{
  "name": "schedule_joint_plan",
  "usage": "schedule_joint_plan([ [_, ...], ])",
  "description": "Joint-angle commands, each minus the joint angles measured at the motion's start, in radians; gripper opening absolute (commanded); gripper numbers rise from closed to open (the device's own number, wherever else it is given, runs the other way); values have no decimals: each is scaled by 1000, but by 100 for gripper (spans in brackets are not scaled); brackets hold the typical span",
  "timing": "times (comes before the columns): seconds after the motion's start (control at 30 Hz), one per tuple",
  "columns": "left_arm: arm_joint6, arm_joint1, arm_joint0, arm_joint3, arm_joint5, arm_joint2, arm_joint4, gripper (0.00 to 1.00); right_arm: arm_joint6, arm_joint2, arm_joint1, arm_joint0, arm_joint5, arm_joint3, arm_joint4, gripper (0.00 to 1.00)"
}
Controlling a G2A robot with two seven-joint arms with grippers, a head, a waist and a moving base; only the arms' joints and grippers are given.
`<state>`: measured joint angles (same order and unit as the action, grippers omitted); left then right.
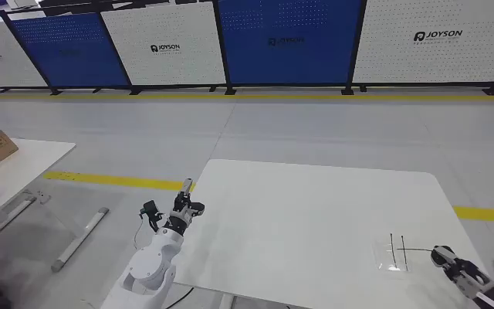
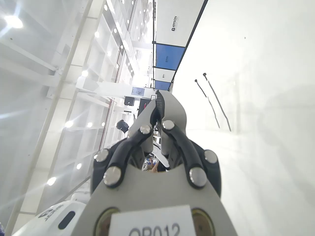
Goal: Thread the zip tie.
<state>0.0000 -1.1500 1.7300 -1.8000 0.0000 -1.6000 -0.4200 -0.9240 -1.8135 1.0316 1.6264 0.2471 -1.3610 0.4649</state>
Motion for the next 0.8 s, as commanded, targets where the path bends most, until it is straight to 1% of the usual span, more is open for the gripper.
schedule_joint_plan([
  [0.0,0,0,0,0,0,0,0,100,0,0,0,0,0,0,0,0],
  [0.1,0,0,0,0,0,0,0,100,33,8,2,7,-10,-22,-1,0],
  [0.23,0,0,0,0,0,0,0,100,90,5,7,37,-1,-73,5,0],
  [0.3,0,0,0,0,0,0,0,100,152,4,12,65,6,-115,18,0],
  [0.37,0,0,0,0,0,0,0,100,234,22,19,98,15,-179,-4,0],
  [0.4,0,0,0,0,0,0,0,100,282,41,25,123,12,-223,-14,0],
  [0.47,0,0,0,0,0,0,0,100,323,76,32,158,-6,-294,-26,0],
  [0.5,0,0,0,0,0,0,0,100,333,87,34,166,-17,-313,-32,0],
  [0.53,0,0,0,0,0,0,0,100,327,96,34,169,-33,-324,-37,0],
  [0.77,0,0,0,0,0,0,0,100,327,96,34,169,-33,-324,-37,0],
])
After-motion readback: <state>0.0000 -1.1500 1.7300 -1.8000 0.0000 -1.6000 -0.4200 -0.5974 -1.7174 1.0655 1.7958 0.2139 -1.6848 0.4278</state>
